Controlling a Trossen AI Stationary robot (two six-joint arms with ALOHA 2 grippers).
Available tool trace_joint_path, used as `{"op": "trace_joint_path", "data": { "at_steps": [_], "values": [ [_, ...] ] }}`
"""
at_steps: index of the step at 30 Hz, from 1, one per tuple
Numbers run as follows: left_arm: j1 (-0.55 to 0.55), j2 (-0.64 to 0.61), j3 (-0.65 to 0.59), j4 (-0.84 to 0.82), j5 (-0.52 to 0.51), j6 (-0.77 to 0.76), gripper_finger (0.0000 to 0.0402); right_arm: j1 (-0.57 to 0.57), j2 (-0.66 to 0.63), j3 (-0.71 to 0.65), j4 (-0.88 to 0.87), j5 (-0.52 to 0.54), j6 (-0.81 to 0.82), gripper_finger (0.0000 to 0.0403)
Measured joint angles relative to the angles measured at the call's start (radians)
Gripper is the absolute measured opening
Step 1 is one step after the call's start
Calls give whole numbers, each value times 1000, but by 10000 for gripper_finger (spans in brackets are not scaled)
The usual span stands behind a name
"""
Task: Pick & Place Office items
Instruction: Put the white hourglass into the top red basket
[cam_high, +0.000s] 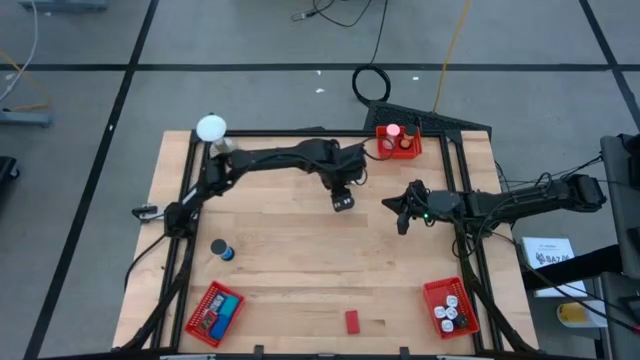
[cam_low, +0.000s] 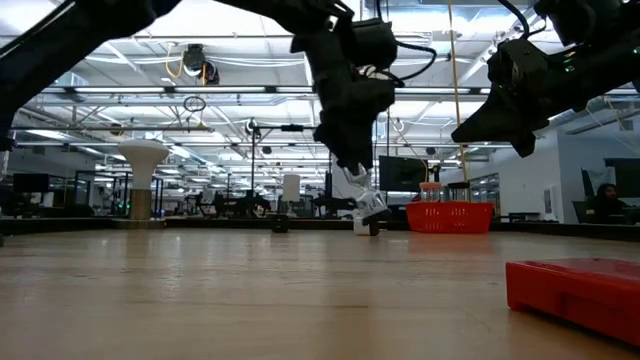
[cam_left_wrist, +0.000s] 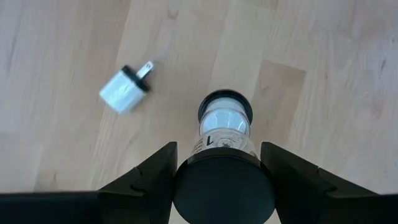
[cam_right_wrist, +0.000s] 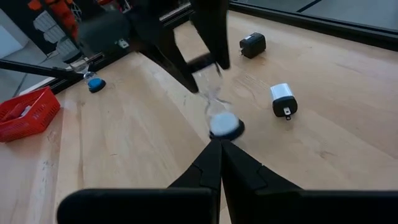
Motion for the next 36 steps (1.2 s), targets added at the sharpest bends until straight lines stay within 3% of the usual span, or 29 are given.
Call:
{"op": "trace_joint_path", "data": {
  "at_steps": [10, 15, 22, 30, 33, 36],
  "values": [
    [3, 41, 17, -29, 1, -4, 211, 0, 0, 0, 1, 2, -1, 0],
    [3, 41, 15, -34, 1, -16, 238, 0, 0, 0, 1, 2, -2, 0],
    [3, 42, 15, -36, 1, -39, 244, 0, 0, 0, 2, 3, -3, 0],
    [16, -1, 13, -107, -44, 28, 275, 0, 0, 0, 2, 4, 13, 0],
    [15, -48, 13, -132, -81, 49, 260, 0, 0, 0, 10, 4, 73, 0],
    [9, -116, -9, -98, -51, 66, 214, 0, 0, 0, 20, 1, 111, 0]
  ]
}}
